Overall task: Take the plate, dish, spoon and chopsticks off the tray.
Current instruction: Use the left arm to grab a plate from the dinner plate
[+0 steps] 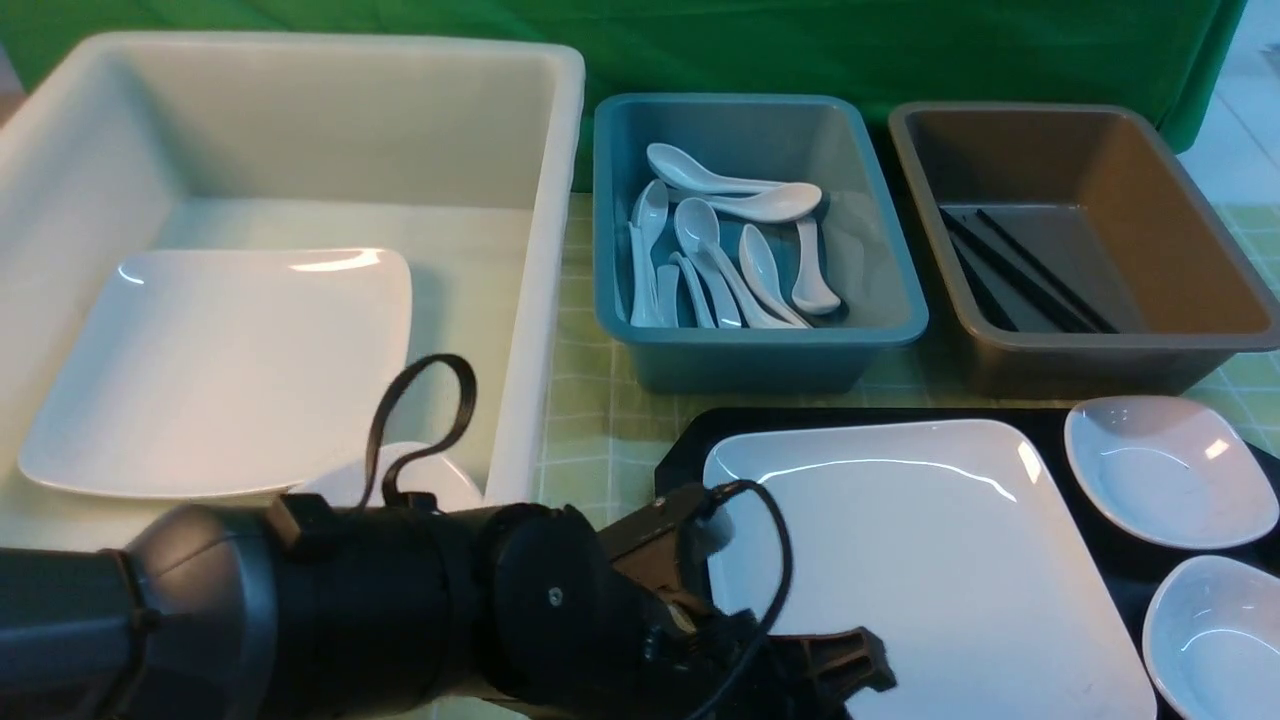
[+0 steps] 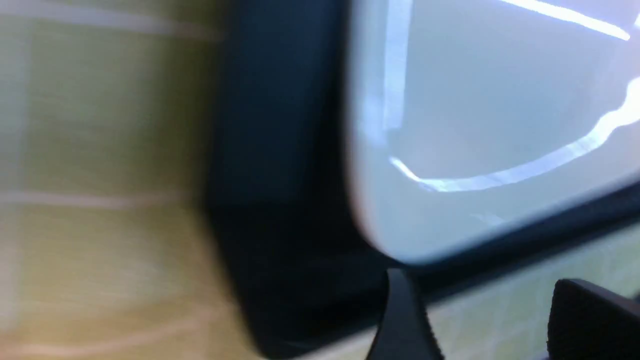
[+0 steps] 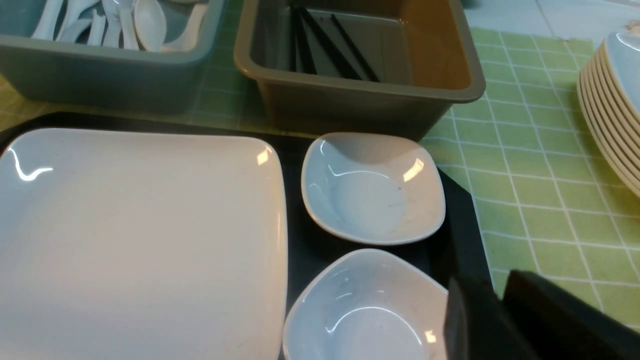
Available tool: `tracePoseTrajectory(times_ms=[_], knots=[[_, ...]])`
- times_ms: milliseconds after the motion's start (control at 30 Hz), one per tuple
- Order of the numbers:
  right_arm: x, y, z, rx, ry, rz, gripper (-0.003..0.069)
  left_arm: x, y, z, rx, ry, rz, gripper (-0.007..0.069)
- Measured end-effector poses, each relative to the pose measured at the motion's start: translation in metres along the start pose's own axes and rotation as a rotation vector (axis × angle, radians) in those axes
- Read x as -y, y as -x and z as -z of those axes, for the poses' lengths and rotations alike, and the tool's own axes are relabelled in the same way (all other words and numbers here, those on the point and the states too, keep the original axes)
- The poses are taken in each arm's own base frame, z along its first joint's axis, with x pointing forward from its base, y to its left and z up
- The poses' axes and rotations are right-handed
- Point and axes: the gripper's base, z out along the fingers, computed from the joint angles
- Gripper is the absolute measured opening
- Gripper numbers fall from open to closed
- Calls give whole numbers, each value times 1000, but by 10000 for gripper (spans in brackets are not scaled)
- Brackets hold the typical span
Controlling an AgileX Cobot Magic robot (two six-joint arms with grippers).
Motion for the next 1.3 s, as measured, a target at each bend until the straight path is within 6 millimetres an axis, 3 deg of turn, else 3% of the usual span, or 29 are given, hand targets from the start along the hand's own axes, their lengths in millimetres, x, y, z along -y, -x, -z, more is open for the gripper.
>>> tracePoseTrajectory(times_ms=[167,367,700,900,1300], knots=[[0,0,0,0,0,0,97,17,-17,-7,-67,3,-51,263],[-1,0,0,0,14,6,103,4,-23,-11,-94,162,-5,234],[-3,0,0,1,43,18,118,2,-13,-22,9,155,16,366],[-3,0,0,1,43,18,125,-6,-10,-40,40,171,77,382],[-3,0,0,1,43,18,132,-4,-2,-46,121,134,98,381]])
